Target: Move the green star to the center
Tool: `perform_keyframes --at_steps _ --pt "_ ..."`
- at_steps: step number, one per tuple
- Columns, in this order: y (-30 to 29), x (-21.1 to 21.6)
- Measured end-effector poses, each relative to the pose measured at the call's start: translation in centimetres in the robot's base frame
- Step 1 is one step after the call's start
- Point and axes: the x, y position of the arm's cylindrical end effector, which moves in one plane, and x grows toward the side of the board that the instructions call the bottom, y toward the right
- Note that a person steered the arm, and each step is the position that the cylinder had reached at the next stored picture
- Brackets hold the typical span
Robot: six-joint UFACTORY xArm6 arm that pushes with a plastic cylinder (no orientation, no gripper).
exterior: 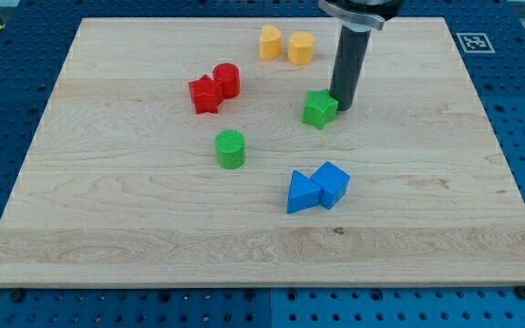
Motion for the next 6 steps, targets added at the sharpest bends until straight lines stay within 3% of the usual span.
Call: perform_keyframes --at_steps 3,6 --pt "-4.2 4.5" --pt "-2.5 2.5"
